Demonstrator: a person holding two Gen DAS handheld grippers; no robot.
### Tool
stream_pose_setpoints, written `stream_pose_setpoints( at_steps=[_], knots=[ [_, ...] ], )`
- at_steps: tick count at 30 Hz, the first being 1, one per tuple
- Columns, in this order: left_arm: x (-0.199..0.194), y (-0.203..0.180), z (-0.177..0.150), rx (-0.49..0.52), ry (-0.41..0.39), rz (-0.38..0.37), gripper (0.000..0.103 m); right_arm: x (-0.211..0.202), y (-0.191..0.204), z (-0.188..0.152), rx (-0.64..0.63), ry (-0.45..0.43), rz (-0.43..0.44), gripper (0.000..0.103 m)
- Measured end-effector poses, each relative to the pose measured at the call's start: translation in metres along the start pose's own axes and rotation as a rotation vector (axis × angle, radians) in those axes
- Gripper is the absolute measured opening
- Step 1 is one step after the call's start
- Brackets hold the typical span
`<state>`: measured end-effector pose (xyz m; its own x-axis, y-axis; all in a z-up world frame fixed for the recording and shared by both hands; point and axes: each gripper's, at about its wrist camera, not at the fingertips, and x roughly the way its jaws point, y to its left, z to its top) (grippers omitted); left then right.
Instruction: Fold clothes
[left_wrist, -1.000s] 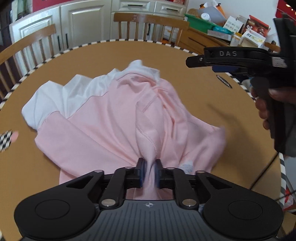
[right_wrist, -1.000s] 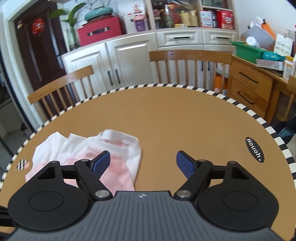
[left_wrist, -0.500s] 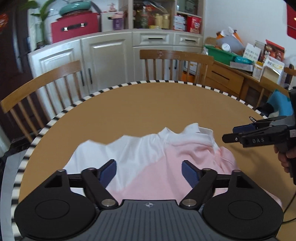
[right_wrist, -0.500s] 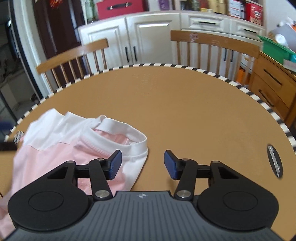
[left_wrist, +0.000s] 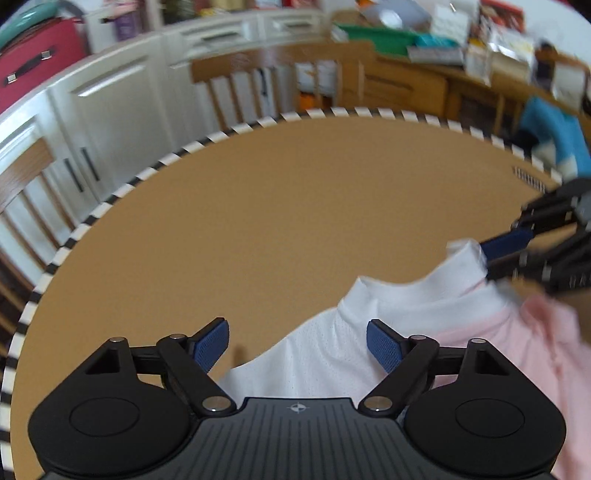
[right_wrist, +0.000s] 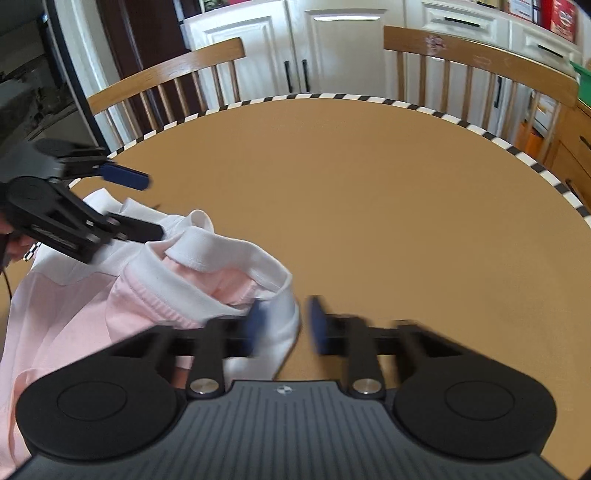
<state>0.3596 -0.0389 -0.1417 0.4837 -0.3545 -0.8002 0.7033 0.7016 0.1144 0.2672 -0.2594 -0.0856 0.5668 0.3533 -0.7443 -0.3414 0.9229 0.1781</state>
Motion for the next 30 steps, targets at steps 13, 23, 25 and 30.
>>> stream_pose_setpoints(
  at_steps=[13, 23, 25, 30],
  knots=[
    [-0.039, 0.021, 0.002, -0.231, -0.041, -0.039, 0.004, -0.046, 0.015, 0.033, -0.083, 0.029, 0.008, 0.004],
    [-0.194, 0.005, 0.056, -0.306, -0.290, 0.155, 0.004, -0.170, 0.059, 0.115, -0.392, -0.138, -0.057, 0.004],
    [-0.242, -0.009, 0.065, -0.301, -0.348, 0.198, 0.004, -0.196, 0.069, 0.130, -0.443, -0.190, -0.079, 0.004],
    [-0.327, -0.039, 0.095, -0.284, -0.470, 0.294, 0.004, -0.256, 0.090, 0.169, -0.539, -0.306, -0.139, 0.004]
  ],
)
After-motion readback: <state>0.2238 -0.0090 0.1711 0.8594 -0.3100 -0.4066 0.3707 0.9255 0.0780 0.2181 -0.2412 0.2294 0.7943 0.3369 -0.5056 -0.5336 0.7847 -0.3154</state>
